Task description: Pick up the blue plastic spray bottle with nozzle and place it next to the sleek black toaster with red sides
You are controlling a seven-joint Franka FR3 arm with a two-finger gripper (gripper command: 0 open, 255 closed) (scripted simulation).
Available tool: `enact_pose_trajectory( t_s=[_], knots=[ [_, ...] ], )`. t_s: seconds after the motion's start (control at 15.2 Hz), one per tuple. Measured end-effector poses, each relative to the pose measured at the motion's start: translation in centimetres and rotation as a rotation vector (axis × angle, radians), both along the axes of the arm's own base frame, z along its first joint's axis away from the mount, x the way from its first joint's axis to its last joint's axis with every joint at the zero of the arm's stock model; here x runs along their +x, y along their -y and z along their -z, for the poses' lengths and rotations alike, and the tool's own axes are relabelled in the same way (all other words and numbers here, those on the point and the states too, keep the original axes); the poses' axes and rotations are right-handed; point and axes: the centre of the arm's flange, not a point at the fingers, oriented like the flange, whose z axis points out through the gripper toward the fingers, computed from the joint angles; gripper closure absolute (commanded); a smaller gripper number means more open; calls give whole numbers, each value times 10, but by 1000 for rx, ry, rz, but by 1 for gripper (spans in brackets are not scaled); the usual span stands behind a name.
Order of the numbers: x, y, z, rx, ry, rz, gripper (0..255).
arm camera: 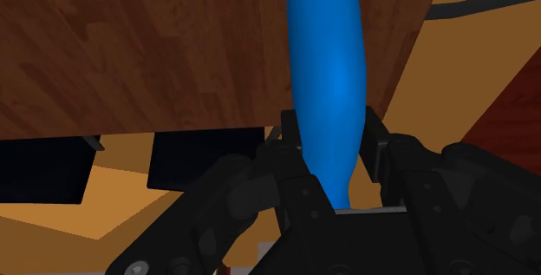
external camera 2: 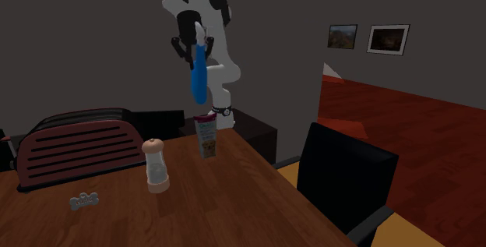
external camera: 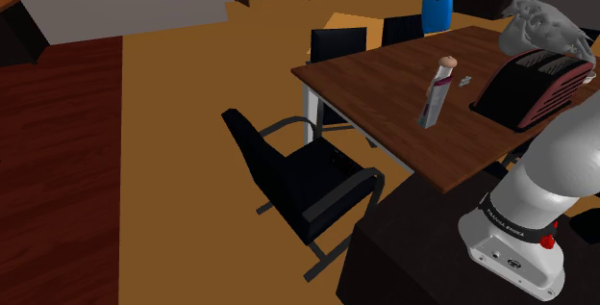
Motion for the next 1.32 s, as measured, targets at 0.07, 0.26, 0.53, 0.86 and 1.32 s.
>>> enact_pose_trajectory(
  t_s=[0.07, 0.26, 0.53, 0.86, 1.32],
  knots=[
    [-13, 5, -1, 0, 0, 0, 255],
    [-46, 27, 1, 0, 0, 0, 255],
    [-91, 50, 0, 0, 0, 0, 255],
    [-149, 83, 2, 0, 0, 0, 255],
    [-183, 103, 21, 0, 0, -1, 255]
  ],
)
